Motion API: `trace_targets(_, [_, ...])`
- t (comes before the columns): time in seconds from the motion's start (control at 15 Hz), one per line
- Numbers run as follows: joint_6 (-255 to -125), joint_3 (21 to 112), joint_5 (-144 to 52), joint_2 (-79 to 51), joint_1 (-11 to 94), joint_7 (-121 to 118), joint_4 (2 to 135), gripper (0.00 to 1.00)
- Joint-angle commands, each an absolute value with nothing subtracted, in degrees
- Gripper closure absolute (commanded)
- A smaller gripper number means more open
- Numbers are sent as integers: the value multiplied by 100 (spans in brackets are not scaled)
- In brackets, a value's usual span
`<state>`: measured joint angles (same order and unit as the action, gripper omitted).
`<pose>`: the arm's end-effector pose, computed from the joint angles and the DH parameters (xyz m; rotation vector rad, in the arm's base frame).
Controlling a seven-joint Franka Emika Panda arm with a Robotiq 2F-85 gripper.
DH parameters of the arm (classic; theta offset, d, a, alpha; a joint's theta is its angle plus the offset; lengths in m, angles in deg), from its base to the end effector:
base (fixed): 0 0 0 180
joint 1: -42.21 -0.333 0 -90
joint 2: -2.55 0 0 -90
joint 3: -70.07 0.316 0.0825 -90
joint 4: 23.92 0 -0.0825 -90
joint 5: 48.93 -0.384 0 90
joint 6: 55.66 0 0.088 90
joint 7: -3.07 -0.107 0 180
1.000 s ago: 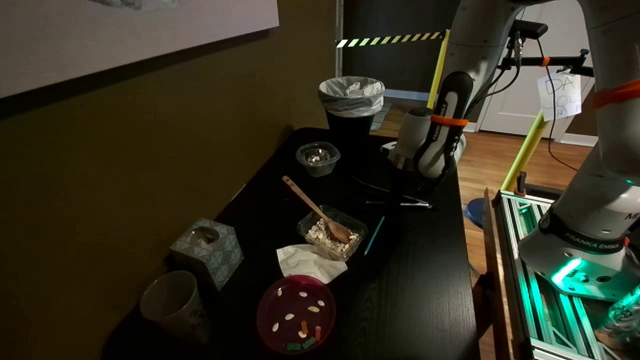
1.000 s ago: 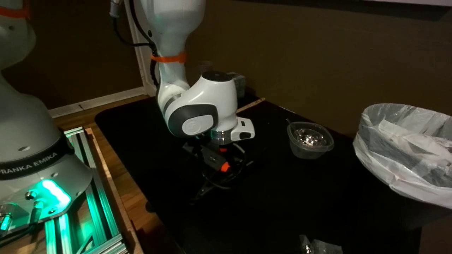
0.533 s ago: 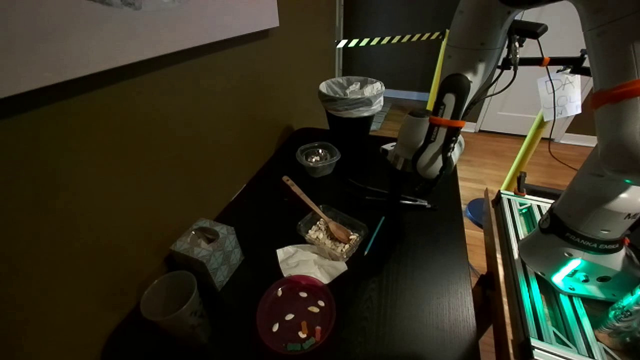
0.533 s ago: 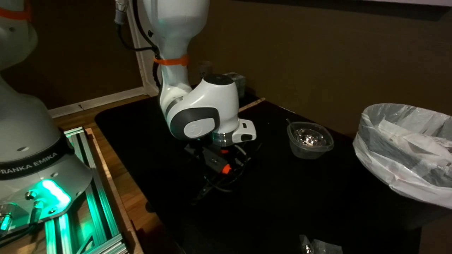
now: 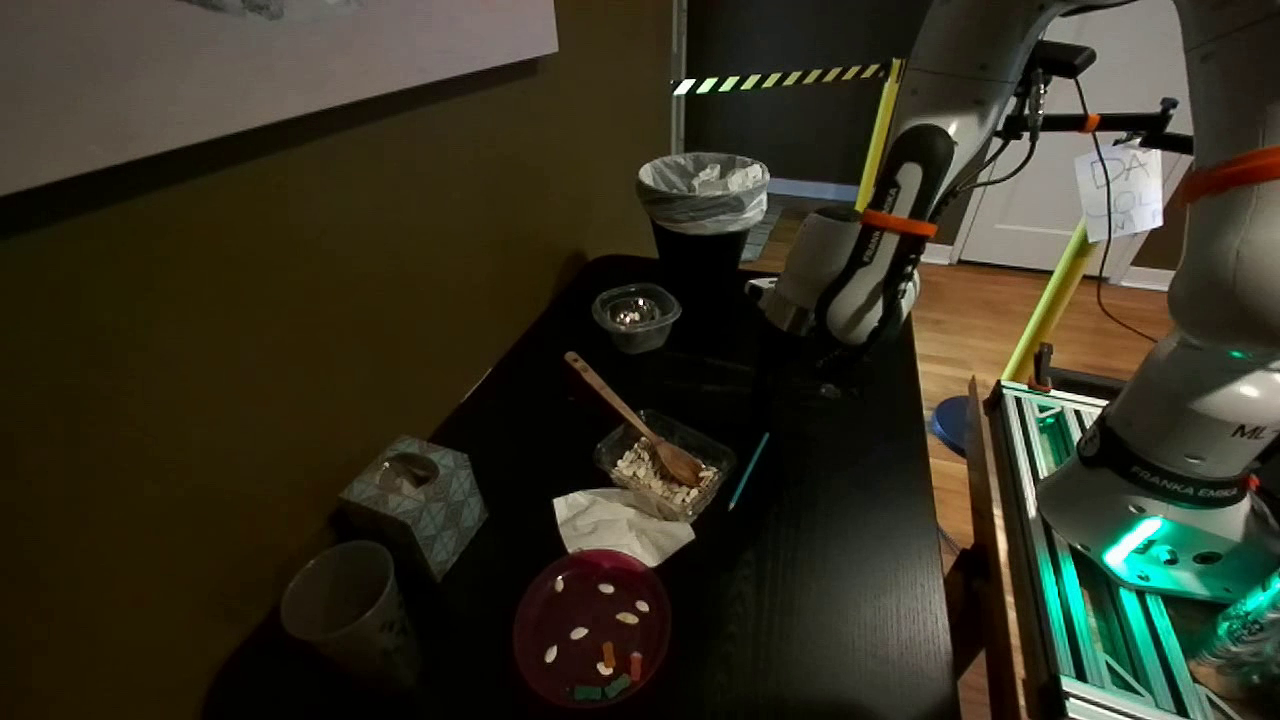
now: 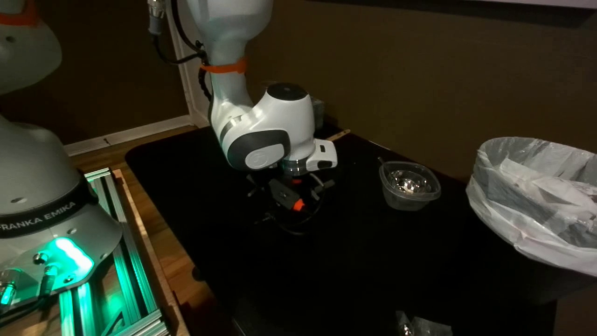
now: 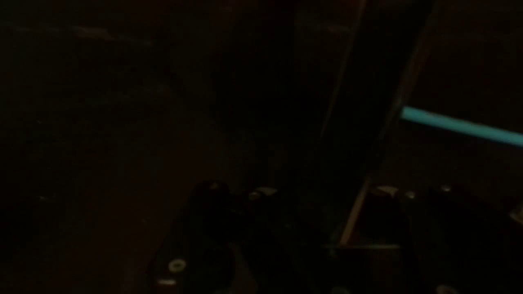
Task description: Put the tongs in the box on the left
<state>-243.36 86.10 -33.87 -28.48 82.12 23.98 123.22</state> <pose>0.4156 -0.1369 0.1027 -3.0490 -0.2454 -0.3763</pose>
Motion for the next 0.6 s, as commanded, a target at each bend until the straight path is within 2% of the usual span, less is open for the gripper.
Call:
trace_targets(0.0, [-24586,10144,-3166,-2866,9682,1918,12469,100])
trace_targets(0.27, [-24702,11683,-3178,-3045,11304,1842,12469,100])
trace_targets(0.53, [-25089,12843,-3075,-3539,12635,1878,12568,100])
